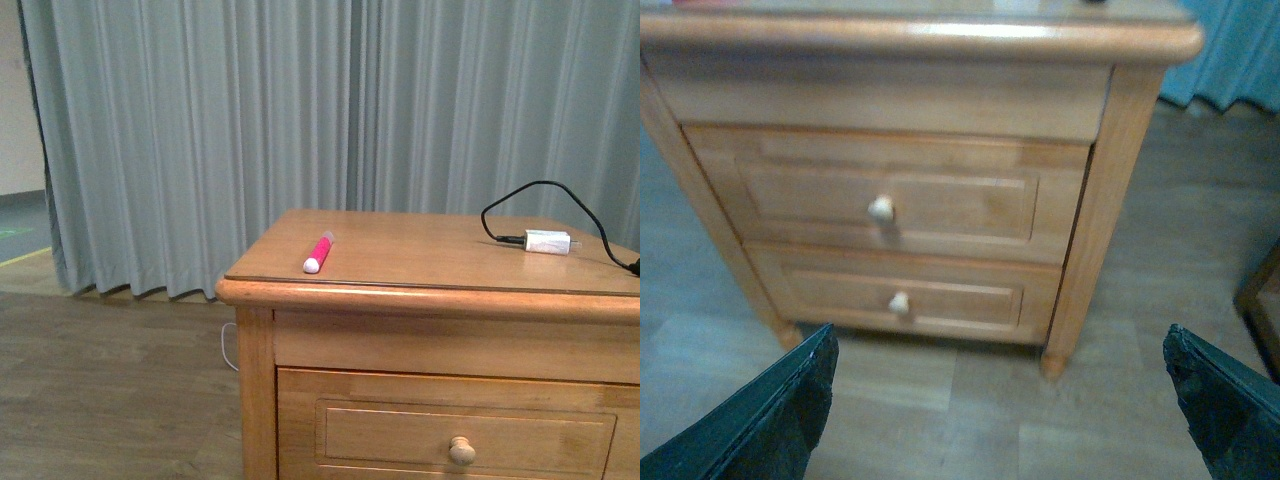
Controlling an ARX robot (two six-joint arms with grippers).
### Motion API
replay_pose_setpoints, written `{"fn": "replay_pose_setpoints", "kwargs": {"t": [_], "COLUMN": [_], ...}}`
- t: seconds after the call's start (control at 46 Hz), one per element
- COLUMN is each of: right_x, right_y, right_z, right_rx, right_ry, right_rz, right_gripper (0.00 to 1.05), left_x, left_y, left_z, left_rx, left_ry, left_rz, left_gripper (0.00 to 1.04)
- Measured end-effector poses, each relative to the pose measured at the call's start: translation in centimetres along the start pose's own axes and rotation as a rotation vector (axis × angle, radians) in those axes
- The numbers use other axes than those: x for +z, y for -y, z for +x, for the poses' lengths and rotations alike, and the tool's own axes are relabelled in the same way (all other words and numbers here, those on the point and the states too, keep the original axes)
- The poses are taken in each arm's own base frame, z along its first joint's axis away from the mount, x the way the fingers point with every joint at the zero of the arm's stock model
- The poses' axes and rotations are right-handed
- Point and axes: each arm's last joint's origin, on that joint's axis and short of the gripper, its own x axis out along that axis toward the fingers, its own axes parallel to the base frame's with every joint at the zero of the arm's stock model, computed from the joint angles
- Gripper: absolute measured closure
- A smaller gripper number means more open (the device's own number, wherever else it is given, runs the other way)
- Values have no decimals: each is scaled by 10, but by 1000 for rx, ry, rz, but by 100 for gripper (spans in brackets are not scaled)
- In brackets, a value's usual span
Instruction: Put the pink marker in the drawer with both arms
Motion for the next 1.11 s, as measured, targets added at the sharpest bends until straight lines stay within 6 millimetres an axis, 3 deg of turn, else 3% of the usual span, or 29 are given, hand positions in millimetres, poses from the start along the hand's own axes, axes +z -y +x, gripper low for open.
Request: {"fn": "replay_pose_setpoints", "kwargs": {"t": [0.152,0.413,0.651,0.912,1.107], "right_x": [18,47,38,36,22], "right_y": [-5,-44,-73,-108,-113], "right_z": [22,118,182,228,254], "right_rx": [13,52,-30,-37,-76], "right_ry": [-63,-298,-367,-285,-252], "right_rz": [-5,41,112,148,125], "right_gripper": [8,8,8,8,8], "left_x": [0,0,0,0,0], "left_y": [0,0,0,0,0], "left_z": [0,0,0,0,0], "left_rx": [0,0,0,0,0], "left_ry": [0,0,0,0,0], "left_rz": [0,0,0,0,0], "left_gripper": [6,6,6,6,6]}}
